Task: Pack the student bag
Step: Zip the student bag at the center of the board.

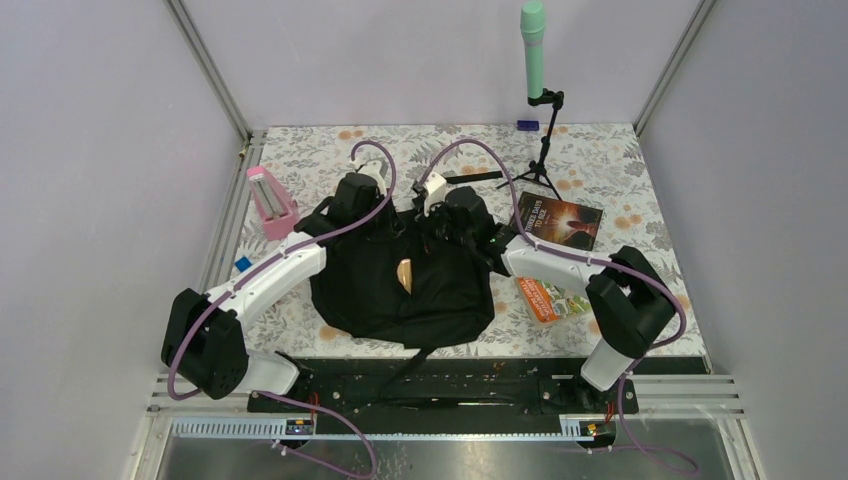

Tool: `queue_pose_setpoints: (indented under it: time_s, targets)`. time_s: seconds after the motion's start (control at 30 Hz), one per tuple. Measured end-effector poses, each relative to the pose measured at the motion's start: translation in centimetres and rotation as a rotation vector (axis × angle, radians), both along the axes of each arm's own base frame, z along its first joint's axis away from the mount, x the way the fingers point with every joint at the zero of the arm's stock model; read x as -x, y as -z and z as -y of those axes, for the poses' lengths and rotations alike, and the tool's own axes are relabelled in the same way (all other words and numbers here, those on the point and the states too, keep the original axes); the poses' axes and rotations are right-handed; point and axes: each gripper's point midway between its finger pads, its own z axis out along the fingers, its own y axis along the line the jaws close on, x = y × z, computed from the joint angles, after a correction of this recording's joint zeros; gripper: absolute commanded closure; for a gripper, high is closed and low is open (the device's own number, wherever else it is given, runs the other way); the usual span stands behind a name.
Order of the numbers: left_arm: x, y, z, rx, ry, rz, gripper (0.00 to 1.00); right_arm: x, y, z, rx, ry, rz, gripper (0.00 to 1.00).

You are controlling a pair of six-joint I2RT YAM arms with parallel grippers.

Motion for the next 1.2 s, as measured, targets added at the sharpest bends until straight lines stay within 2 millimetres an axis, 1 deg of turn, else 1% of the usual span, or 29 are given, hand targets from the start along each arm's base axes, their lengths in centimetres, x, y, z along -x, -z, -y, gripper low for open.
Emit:
queue_pose_setpoints:
  time_s: [0.2,0.33,0.37,0.43,0.5,0.53,0.7,0.8,1.03,1.2]
  targets:
    - [0.3,-0.4,0.7,0.009,0.016,-0.002,1.00,1.0,-0.8,1.0,-0.028,0.025,0.006,0.94]
    - [0.3,-0.4,0.5,0.003,0.010,-0.003,1.00,1.8,-2.0,1.7,-0.068,0.035,0.006,0.86]
    - [0.3,-0.5,0.4,0.003,0.008,-0.002,1.00,2.0,-2.3,1.9,-0.077,0.038,0.004,0.86]
    - [0.2,-0.5,0.4,0.003,0.006,-0.001,1.00,2.2,-2.8,2.0,-0.093,0.042,0.000,0.88]
    - [0.2,-0.5,0.4,0.004,0.006,0.000,1.00,2.3,-3.0,2.0,-0.101,0.046,-0.003,0.98]
    - [0.2,-0.6,0.4,0.004,0.006,0.001,1.00,2.3,-2.9,2.0,-0.102,0.047,-0.008,1.00]
    - [0.1,-0.6,0.4,0.003,0.004,0.002,1.00,2.4,-2.8,2.0,-0.107,0.052,-0.021,1.00]
    - [0.1,-0.6,0.4,0.003,0.003,0.002,1.00,2.5,-2.7,2.0,-0.112,0.058,-0.035,1.00]
    - [0.0,-0.7,0.3,0.012,-0.010,0.001,1.00,4.3,-0.6,2.8,-0.141,0.089,-0.123,1.00]
    - [-1.5,-1.5,-0.4,0.034,-0.065,0.052,1.00,6.3,1.0,2.5,-0.167,0.093,-0.203,1.00]
